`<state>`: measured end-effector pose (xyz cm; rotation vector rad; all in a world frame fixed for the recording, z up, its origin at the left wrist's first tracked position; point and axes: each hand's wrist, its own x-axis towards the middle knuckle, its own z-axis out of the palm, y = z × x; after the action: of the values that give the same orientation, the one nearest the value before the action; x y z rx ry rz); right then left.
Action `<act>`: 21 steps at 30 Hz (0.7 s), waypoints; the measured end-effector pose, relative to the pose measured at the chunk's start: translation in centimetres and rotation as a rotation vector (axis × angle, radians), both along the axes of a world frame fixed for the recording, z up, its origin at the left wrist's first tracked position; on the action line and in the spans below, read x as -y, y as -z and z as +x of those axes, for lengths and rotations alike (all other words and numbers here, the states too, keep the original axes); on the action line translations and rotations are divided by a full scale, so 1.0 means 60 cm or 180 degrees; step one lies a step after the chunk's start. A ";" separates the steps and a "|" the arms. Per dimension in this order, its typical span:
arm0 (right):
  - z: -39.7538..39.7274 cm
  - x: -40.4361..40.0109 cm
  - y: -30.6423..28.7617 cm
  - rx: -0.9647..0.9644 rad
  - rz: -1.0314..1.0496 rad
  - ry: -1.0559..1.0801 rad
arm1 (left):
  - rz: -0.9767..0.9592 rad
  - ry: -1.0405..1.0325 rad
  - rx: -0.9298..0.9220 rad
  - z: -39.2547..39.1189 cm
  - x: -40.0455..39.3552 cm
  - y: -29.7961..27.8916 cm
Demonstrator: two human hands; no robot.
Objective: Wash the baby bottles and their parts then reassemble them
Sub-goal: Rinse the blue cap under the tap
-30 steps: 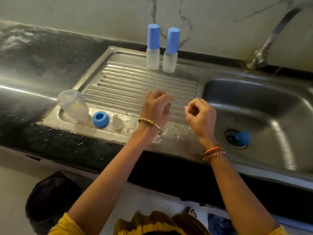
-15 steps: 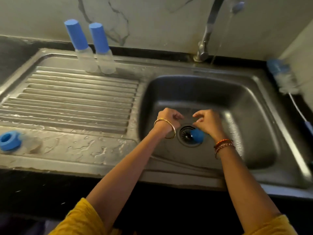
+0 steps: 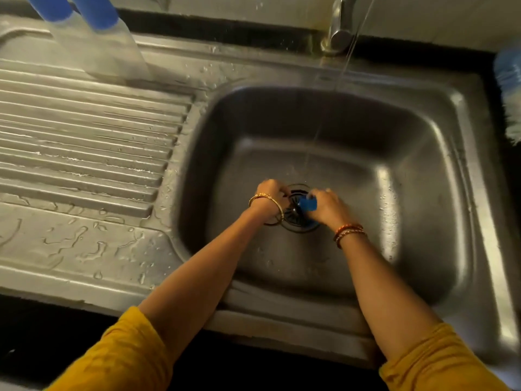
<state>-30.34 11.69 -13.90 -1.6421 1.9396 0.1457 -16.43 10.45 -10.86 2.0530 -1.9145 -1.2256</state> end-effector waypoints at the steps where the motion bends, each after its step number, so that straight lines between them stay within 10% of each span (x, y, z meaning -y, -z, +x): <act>1: 0.002 0.002 0.006 -0.0005 0.0016 -0.0081 | -0.0034 0.0034 0.0040 -0.001 0.002 0.004; 10: 0.027 0.026 -0.045 0.0530 -0.2276 0.0359 | -0.0673 -0.0520 -0.0370 0.000 0.016 0.010; 21: 0.027 0.088 -0.092 0.0340 -0.1765 0.0294 | -0.0742 -0.1581 -0.1818 -0.022 0.079 -0.071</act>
<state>-28.74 6.43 -8.35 -1.8393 2.0823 -0.5521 -17.72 5.73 -6.57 1.6662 -1.1444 -1.2107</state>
